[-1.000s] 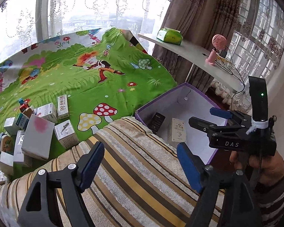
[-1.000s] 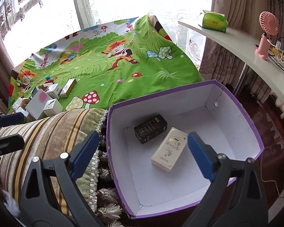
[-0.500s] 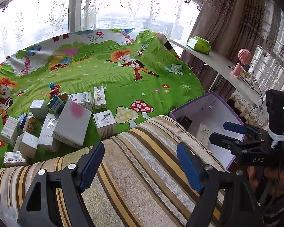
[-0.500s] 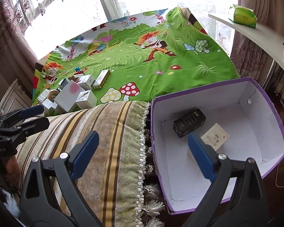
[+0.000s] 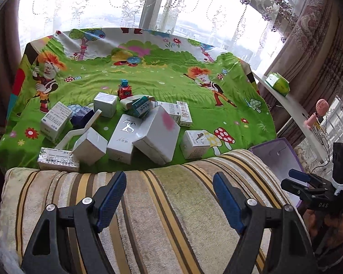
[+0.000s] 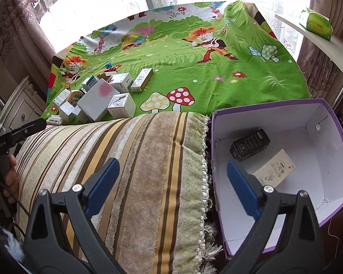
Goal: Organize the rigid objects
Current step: 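Move both open tools back to the pile of boxes, then grasp the white JIYIN MUSIC box with the right tool while the left grasps a small white box, then carry both white boxes into the purple storage box and open both tools, then move both open tools back to the pile of boxes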
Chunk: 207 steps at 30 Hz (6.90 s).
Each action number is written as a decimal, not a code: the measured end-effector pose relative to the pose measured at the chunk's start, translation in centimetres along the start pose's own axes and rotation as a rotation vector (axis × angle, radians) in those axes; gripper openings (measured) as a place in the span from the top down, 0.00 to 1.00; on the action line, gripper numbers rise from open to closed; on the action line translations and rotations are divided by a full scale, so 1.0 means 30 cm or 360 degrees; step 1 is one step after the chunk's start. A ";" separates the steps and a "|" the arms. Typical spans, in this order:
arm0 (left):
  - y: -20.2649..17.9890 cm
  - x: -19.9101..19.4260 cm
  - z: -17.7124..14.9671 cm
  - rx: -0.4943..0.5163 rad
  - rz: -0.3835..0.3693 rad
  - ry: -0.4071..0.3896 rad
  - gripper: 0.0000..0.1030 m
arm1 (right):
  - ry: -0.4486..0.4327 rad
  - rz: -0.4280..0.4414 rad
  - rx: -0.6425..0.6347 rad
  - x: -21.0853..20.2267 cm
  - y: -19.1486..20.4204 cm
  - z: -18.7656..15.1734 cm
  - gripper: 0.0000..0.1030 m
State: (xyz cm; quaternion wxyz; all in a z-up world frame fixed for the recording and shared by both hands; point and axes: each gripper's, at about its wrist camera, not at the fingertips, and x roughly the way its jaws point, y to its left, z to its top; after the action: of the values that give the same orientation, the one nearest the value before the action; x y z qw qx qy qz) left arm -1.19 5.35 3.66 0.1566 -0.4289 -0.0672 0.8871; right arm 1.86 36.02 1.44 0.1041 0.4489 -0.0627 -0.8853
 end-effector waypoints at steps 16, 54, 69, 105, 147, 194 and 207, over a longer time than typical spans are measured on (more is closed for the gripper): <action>0.244 -0.010 0.005 -0.0184 0.0148 0.0018 0.32 | 0.0110 0.0047 -0.0152 0.106 0.117 0.073 0.07; 0.465 0.318 0.198 -0.0420 0.0063 0.0453 0.37 | 0.0355 0.0086 -0.0254 0.472 0.360 0.319 0.18; 0.445 0.311 0.176 -0.0393 0.0022 0.0448 0.51 | 0.0351 0.0108 -0.0239 0.497 0.359 0.320 0.52; -0.071 0.176 0.083 -0.0272 -0.0461 0.0216 0.52 | 0.0001 0.0134 -0.0084 0.077 0.145 0.130 0.54; -0.567 0.234 0.002 0.0103 -0.0785 0.0371 0.42 | -0.0074 -0.0250 0.0325 -0.171 -0.368 -0.054 0.40; 0.340 -0.010 0.018 -0.0557 -0.0071 0.0004 0.42 | 0.0140 0.0011 0.0065 0.030 -0.036 0.027 0.23; 0.425 -0.002 0.101 -0.0402 0.0247 0.0001 0.42 | 0.0196 0.0132 0.0056 0.164 0.135 0.135 0.15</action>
State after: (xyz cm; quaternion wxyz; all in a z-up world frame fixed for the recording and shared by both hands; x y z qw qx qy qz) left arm -6.32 -6.64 2.36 0.0325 -0.4495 -0.1451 0.8808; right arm -3.74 30.97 0.81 0.1365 0.5013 -0.0904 -0.8497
